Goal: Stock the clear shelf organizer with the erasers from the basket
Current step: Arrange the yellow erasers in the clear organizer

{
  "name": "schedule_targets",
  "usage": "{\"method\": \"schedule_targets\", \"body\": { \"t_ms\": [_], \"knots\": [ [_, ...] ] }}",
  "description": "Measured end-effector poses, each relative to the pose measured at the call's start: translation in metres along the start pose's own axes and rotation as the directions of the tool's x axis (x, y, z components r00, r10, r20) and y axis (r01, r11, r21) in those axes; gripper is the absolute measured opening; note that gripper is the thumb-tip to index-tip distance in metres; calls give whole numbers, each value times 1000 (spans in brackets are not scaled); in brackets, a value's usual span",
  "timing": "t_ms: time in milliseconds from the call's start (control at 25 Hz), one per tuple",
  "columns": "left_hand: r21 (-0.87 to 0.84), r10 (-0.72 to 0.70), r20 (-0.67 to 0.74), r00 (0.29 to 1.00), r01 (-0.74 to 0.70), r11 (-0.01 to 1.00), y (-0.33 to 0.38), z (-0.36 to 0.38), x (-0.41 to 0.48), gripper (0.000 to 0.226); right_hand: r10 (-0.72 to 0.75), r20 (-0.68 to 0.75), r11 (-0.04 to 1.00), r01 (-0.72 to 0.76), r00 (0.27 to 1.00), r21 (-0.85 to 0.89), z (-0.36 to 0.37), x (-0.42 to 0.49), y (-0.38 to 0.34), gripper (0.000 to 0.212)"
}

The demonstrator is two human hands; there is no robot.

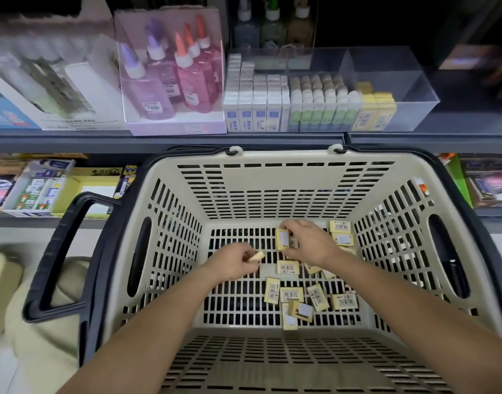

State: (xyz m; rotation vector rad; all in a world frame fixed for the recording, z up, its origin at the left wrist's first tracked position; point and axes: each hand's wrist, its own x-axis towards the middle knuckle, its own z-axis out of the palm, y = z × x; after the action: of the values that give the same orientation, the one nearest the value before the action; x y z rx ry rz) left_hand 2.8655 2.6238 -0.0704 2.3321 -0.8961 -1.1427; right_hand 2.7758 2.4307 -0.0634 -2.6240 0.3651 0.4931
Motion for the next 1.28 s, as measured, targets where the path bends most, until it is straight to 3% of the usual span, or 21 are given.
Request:
{"method": "schedule_targets", "body": {
  "t_ms": [80, 240, 360, 680, 800, 920, 1080, 1200, 1280],
  "knots": [
    [-271, -84, -25, 996, 75, 960, 9, -6, 4, 14, -36, -53, 994, 41, 998, 99, -8, -2, -2, 57],
    [-700, -174, 62, 983, 167, 694, 28, -9, 3, 17, -46, -76, 945, 68, 996, 320, -16, -11, -12, 51],
    [-792, -167, 95, 981, 176, 584, 32, -13, 2, 19, -32, -109, 916, 72, 994, 393, -19, -16, -14, 49],
    [-954, -12, 174, 985, 171, 246, 29, -20, 1, 41, -161, -171, 907, 214, 972, 364, -15, -15, -24, 51],
    [-962, 0, 183, 983, 180, 204, 28, -19, 3, 36, -171, -180, 887, 231, 969, 401, -13, -14, -22, 49],
    [-970, -46, 166, 985, 172, 169, 28, -20, 5, 23, -109, -212, 845, 203, 971, 495, -15, -13, -24, 30],
    [-942, -120, 173, 978, 199, 270, 30, -21, 5, 22, 47, -185, 781, 80, 982, 620, -25, -9, -21, 20],
    [-918, -97, 192, 977, 213, 335, 40, -20, 4, 31, 32, -133, 787, 57, 991, 615, -26, -6, -23, 22],
    [-924, -44, 222, 974, 224, 310, 45, -17, 3, 34, 30, -111, 756, 50, 993, 653, -23, -3, -27, 20]
  ]
}}
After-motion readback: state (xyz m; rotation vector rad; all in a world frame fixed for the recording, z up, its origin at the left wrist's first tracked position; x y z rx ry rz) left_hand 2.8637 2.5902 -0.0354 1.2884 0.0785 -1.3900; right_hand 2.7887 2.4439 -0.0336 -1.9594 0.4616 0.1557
